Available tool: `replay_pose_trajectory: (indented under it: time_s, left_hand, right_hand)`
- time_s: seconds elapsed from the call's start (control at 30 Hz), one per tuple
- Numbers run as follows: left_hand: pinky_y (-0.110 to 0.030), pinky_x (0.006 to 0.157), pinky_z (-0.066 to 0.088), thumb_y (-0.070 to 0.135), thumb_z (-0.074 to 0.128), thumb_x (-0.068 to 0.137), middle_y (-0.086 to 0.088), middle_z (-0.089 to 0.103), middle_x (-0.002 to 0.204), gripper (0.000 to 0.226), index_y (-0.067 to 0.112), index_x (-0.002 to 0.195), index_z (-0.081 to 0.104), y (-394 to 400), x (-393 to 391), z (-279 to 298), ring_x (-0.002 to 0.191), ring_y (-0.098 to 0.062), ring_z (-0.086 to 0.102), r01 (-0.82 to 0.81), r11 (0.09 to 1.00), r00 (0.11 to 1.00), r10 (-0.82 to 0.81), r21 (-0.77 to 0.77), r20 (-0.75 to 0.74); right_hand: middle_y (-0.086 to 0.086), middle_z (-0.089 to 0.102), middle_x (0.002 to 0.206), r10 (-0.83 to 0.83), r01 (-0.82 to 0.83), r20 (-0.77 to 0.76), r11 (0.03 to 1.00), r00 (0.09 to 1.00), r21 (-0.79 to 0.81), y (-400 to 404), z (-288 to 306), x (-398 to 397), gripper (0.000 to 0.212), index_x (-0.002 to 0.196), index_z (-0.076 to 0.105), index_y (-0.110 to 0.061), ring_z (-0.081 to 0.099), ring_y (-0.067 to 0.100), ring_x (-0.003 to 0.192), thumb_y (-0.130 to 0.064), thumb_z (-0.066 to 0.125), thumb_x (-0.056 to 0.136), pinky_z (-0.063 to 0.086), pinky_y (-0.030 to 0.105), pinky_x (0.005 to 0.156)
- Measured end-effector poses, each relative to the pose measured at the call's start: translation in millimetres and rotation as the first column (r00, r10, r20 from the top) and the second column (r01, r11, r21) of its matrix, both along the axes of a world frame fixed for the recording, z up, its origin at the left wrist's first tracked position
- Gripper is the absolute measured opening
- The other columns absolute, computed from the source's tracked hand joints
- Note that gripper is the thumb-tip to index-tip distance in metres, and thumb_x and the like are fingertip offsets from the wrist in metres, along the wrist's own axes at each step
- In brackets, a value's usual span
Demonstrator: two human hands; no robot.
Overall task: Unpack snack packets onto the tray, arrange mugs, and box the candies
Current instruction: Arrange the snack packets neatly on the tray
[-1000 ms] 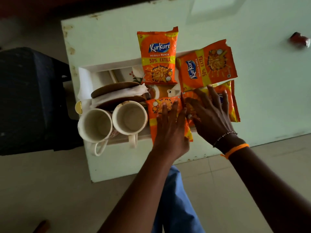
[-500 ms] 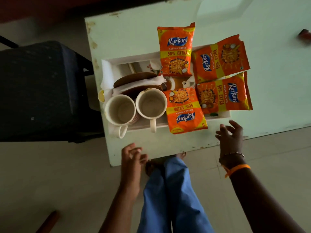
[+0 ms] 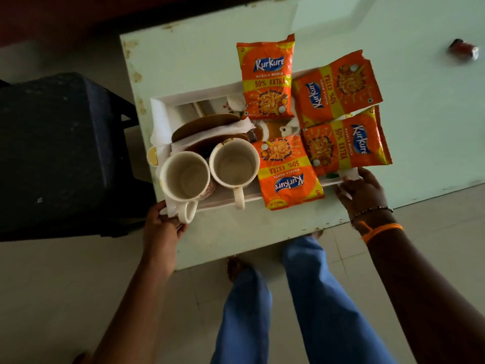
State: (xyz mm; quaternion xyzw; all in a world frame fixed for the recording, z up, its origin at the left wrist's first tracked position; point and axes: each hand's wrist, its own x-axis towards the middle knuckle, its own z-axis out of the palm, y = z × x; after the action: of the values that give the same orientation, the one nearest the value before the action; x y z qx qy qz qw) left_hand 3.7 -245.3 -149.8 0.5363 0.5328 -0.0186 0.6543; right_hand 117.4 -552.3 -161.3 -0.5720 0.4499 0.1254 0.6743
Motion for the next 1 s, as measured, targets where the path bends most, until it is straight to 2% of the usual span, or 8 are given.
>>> replay_pose_trajectory:
  time_s: [0.1,0.23,0.4,0.57,0.67,0.8,0.9,1.0]
  left_hand:
    - [-0.024,0.066,0.048,-0.009,0.045,0.086,-0.002,0.054,0.107,0.039,0.018,0.115,0.047,0.5,0.2,-2.4,0.087,-0.012,0.055,0.013,1.000,1.000,-0.013,0.010,0.011]
    - [-0.011,0.053,0.053,-0.013,0.046,0.084,0.003,0.055,0.094,0.040,0.026,0.090,0.050,-5.2,4.8,-1.2,0.083,-0.010,0.055,0.067,0.997,0.996,-0.069,0.041,0.050]
    - [-0.012,0.054,0.052,-0.015,0.048,0.083,-0.001,0.056,0.086,0.044,0.028,0.086,0.050,-32.8,33.4,0.0,0.079,-0.012,0.056,0.098,0.993,0.993,-0.102,0.066,0.056]
    - [-0.013,0.055,0.054,-0.016,0.050,0.081,-0.003,0.056,0.088,0.042,0.025,0.085,0.051,-82.0,83.9,-1.9,0.080,-0.014,0.057,0.100,0.993,0.989,-0.106,0.062,0.106]
    - [-0.018,0.059,0.054,-0.015,0.052,0.080,-0.004,0.057,0.089,0.041,0.026,0.085,0.051,-117.3,117.1,-7.2,0.080,-0.016,0.057,0.071,0.995,0.991,-0.078,0.070,0.110]
    - [-0.033,0.075,0.049,-0.014,0.052,0.079,-0.006,0.057,0.088,0.044,0.029,0.084,0.053,-157.9,149.8,-11.8,0.086,-0.022,0.056,0.038,0.995,0.995,-0.046,0.087,0.092]
    - [-0.043,0.085,0.045,-0.009,0.058,0.070,-0.004,0.058,0.087,0.043,0.032,0.083,0.053,-179.6,166.3,-13.5,0.090,-0.027,0.055,0.034,0.995,0.997,-0.040,0.089,0.062]
    - [-0.046,0.088,0.044,0.006,0.056,0.056,-0.004,0.059,0.087,0.037,0.033,0.082,0.054,-194.2,179.8,-10.4,0.091,-0.028,0.054,0.020,0.995,1.000,-0.021,0.094,0.019]
  right_hand:
    - [0.011,0.055,0.111,-0.006,0.005,0.022,0.998,1.000,0.062,-8.2,-6.3,0.4,0.039,0.121,0.048,-0.009,0.053,0.027,0.106,0.011,0.041,0.088,0.057,0.031,0.069]
    - [0.002,0.058,0.092,-0.009,0.006,0.055,0.998,0.998,0.062,-18.2,-10.1,11.2,0.030,0.104,0.055,-0.012,0.059,0.021,0.092,0.009,0.043,0.087,0.053,0.035,0.075]
    - [0.005,0.056,0.097,0.005,-0.009,0.108,0.999,0.994,0.033,-48.2,-4.3,43.6,0.028,0.102,0.057,-0.010,0.061,0.019,0.087,0.009,0.043,0.087,0.055,0.031,0.069]
    - [0.015,0.051,0.113,0.087,-0.080,0.139,0.995,0.987,-0.052,-95.6,2.1,95.0,0.025,0.094,0.058,-0.008,0.060,0.025,0.095,0.010,0.041,0.087,0.051,0.044,0.089]
    - [0.013,0.053,0.110,0.126,-0.116,0.127,0.990,0.984,-0.086,-128.4,1.2,131.7,0.024,0.099,0.055,-0.007,0.053,0.035,0.117,0.010,0.042,0.087,0.059,0.033,0.073]
    - [0.005,0.053,0.090,0.201,-0.186,0.135,0.976,0.970,-0.112,-161.9,2.6,176.3,0.033,0.083,0.053,-0.022,0.044,0.045,0.125,0.010,0.044,0.086,0.058,0.021,0.062]
    - [0.014,0.054,0.110,0.179,-0.170,0.137,0.983,0.974,-0.074,-181.3,-0.8,199.1,0.030,0.092,0.056,-0.010,0.051,0.039,0.119,0.015,0.040,0.085,0.061,0.025,0.063]
    - [0.015,0.052,0.119,0.180,-0.173,0.123,0.983,0.976,-0.067,-195.0,-5.2,212.9,0.036,0.106,0.055,-0.008,0.055,0.034,0.114,0.015,0.039,0.084,0.060,0.029,0.066]
